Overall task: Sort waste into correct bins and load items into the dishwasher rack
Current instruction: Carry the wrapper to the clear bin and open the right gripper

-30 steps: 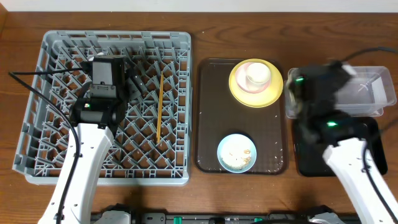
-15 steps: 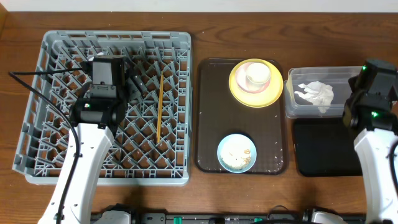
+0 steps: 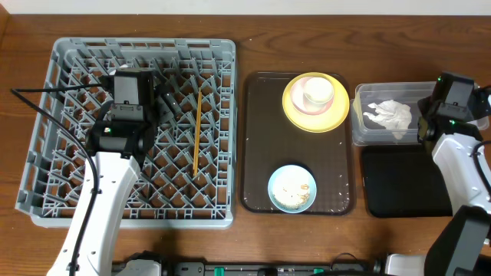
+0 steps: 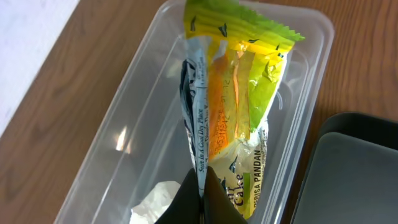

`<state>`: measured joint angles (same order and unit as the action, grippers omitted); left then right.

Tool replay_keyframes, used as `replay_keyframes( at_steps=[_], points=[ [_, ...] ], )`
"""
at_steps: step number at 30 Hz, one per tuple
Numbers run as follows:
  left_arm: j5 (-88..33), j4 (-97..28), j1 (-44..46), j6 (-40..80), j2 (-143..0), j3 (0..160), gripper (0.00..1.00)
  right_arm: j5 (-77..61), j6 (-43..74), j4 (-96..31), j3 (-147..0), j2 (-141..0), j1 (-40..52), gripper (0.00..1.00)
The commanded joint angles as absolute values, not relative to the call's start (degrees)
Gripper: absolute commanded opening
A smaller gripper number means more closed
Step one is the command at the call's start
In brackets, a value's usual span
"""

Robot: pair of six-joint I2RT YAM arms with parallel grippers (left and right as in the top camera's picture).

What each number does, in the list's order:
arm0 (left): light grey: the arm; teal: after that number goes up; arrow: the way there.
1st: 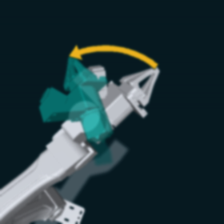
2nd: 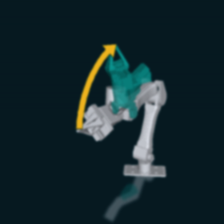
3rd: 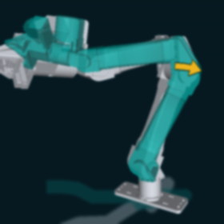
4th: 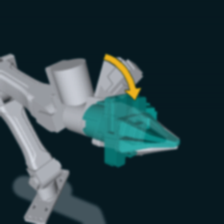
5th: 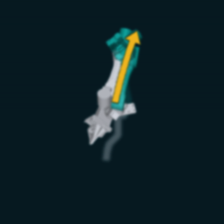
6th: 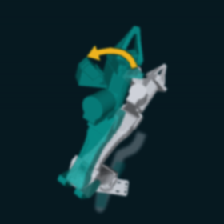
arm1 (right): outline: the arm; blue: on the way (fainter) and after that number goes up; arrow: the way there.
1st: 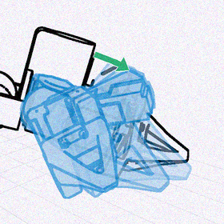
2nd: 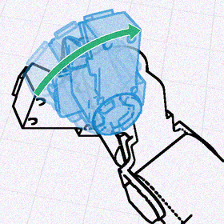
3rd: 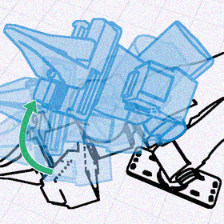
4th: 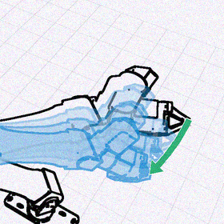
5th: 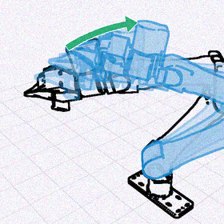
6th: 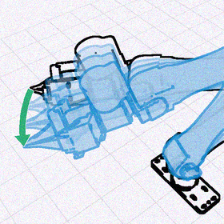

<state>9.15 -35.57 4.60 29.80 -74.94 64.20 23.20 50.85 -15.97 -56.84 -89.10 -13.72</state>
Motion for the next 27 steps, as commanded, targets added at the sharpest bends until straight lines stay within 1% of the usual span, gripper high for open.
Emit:
replay_keyframes(
  at_steps=[1,11,15,19,24,27],
  points=[
    [9.2,-35.5,4.4,29.7,-74.8,64.7,0.91,23.3,51.4,-15.8,-56.9,-89.5,-14.1,0.03],
    [9.2,-35.5,4.4,29.7,-74.8,64.7,0.91,23.3,51.4,-15.6,-56.9,-89.5,-14.1,0.06],
    [9.2,-35.5,4.4,29.7,-74.8,64.7,0.91,23.2,53.4,-15.6,-56.9,-89.6,-14.1,0.07],
    [9.2,-35.5,4.4,29.7,-74.8,64.7,0.91,23.0,53.3,-15.6,-56.9,-90.0,-14.1,0.13],
    [9.2,-35.5,4.4,29.7,-74.8,64.7,0.91,23.0,53.4,-15.5,-56.9,-91.1,-14.1,0.15],
    [9.2,-35.5,4.4,29.7,-74.8,64.7,0.91,23.0,53.3,-15.2,-56.9,-91.8,-14.1,0.22]
  ],
)
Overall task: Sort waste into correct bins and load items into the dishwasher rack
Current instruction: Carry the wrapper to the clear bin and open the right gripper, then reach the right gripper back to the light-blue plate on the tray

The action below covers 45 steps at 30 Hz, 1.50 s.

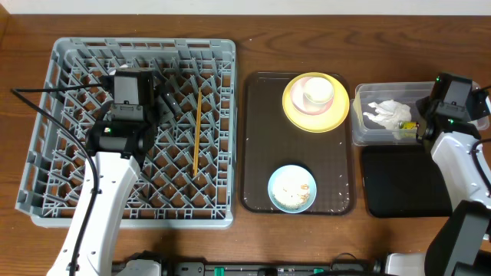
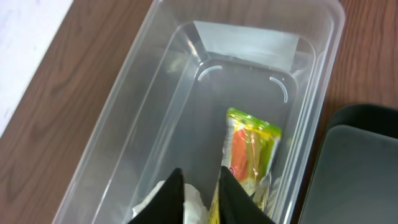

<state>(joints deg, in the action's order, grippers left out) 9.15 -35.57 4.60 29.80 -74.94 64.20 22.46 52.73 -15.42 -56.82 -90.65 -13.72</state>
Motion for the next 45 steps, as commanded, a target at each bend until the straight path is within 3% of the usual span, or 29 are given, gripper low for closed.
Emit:
replay_keyframes(
  at_steps=[1,3,6,11,15,16,18,20,27,45],
  points=[
    [9.2,-35.5,4.4,29.7,-74.8,64.7,0.91,22.9,53.3,-15.0,-56.9,-91.9,-14.1,0.25],
    [9.2,-35.5,4.4,29.7,-74.8,64.7,0.91,22.6,52.2,-14.7,-56.9,-91.8,-14.1,0.29],
    [9.2,-35.5,4.4,29.7,-74.8,64.7,0.91,17.6,40.6,-12.4,-56.9,-91.7,-14.1,0.32],
    [9.2,-35.5,4.4,29.7,-74.8,64.7,0.91,10.7,26.9,-13.1,-58.0,-89.6,-14.1,0.52],
    [9.2,-35.5,4.4,29.7,-74.8,64.7,0.91,1.7,20.9,-13.3,-58.7,-86.5,-13.6,0.55],
    [9.2,-35.5,4.4,29.7,-74.8,64.7,0.91,-0.3,19.5,-13.3,-58.8,-85.7,-13.3,0.53],
    [9.2,-35.5,4.4,29.7,-74.8,64.7,0.91,-3.7,18.1,-14.7,-59.0,-84.3,-12.4,0.39],
    [9.2,-35.5,4.4,29.7,-74.8,64.7,0.91,-6.4,18.2,-17.3,-59.2,-83.2,-10.7,0.35],
    [9.2,-35.5,4.4,29.7,-74.8,64.7,0.91,-6.9,17.5,-22.5,-59.2,-82.7,-0.3,0.29],
    [9.2,-35.5,4.4,29.7,-74.8,64.7,0.91,5.0,14.1,-29.5,-59.2,-82.7,40.0,0.16]
  ],
)
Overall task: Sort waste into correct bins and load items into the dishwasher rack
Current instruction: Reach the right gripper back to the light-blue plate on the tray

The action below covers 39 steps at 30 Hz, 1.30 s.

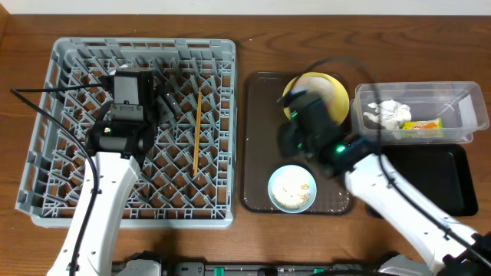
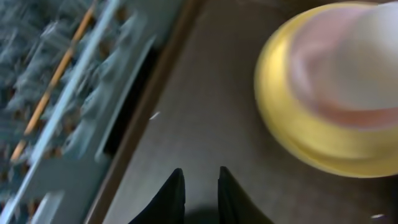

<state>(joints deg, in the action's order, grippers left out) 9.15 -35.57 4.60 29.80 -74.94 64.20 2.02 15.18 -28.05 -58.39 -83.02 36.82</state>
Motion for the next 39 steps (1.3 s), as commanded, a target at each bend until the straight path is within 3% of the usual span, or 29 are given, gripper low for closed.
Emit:
replay_keyframes(
  at_steps=[1,15,39],
  points=[
    [9.2,-35.5,4.4,29.7,-74.8,64.7,0.91,5.0,14.1,-30.9,-59.2,-82.7,41.6,0.16],
    [9.2,-35.5,4.4,29.7,-74.8,64.7,0.91,5.7,15.5,-43.1,-59.1,-84.9,54.6,0.19],
    [9.2,-35.5,4.4,29.7,-74.8,64.7,0.91,2.9,18.2,-49.2,-59.0,-91.9,54.8,0.20]
  ],
)
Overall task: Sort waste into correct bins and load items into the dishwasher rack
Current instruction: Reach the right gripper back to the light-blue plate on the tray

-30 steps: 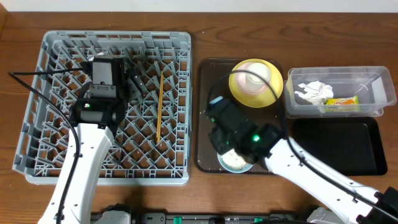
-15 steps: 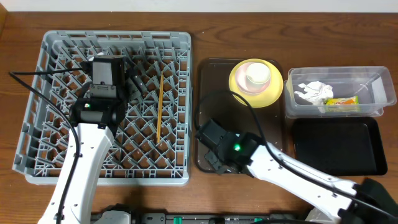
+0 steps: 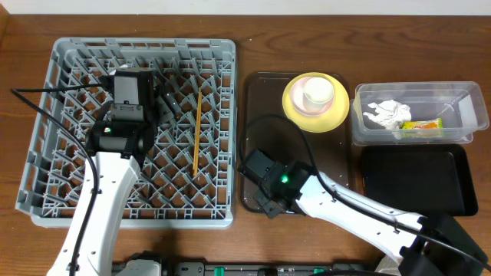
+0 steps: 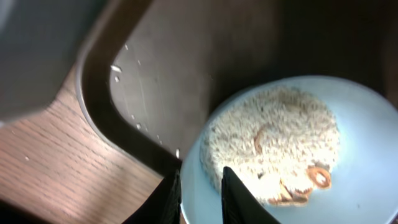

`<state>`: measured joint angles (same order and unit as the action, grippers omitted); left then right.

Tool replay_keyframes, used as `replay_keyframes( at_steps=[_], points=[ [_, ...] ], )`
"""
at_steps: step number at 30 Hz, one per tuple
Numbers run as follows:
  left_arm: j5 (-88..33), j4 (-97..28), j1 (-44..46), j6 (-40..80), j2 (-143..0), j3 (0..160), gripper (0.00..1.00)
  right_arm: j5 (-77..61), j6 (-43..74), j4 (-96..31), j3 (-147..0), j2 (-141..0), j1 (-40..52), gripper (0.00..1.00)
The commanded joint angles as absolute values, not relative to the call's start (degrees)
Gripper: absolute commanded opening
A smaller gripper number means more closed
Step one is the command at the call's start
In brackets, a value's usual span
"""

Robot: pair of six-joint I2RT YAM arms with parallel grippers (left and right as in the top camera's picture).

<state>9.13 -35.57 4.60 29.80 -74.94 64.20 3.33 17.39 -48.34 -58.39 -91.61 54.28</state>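
The right wrist view shows a light-blue plate point(image 4: 354, 143) carrying rice and food scraps point(image 4: 273, 134), on the brown tray point(image 4: 186, 56) near its front-left corner. My right gripper point(image 4: 200, 190) is open with the plate's near rim between its fingers, one outside and one over the plate. In the overhead view the right arm covers the plate, with the gripper point(image 3: 268, 201) at the tray's front. My left gripper point(image 3: 165, 96) rests over the grey dishwasher rack point(image 3: 46, 153); its jaws are not readable. A wooden chopstick point(image 3: 197, 130) lies in the rack.
A yellow plate point(image 3: 295, 115) with a pink bowl and white cup stands at the tray's back. A clear bin point(image 3: 460, 115) at the right holds tissue point(image 3: 387, 115) and a green-yellow wrapper point(image 3: 422, 124). A black bin point(image 3: 414, 180) sits in front of it.
My right gripper has moved from beside the yellow plate at the tray's back to the blue rice plate at the front, and now straddles its rim. The left arm is unchanged.
My right gripper first held a green-yellow wrapper over the clear bin. It then stood open with the wrapper lying in the bin. Later it was over the tray by the yellow plate, and now it is at the blue plate's rim. The left arm stayed over the rack.
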Motion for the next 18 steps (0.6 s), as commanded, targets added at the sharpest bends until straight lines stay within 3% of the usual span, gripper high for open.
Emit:
replay_keyframes(
  at_steps=[1,11,18],
  points=[
    [9.2,-35.5,4.4,29.7,-74.8,64.7,0.91,2.9,18.2,-49.5,-58.9,-91.9,54.8,0.20],
    [9.2,-35.5,4.4,29.7,-74.8,64.7,0.91,0.4,18.4,-49.7,-57.5,-91.9,54.8,0.21],
    [9.2,-35.5,4.4,29.7,-74.8,64.7,0.91,-0.2,18.4,-49.5,-57.2,-91.9,54.8,0.29]
  ],
)
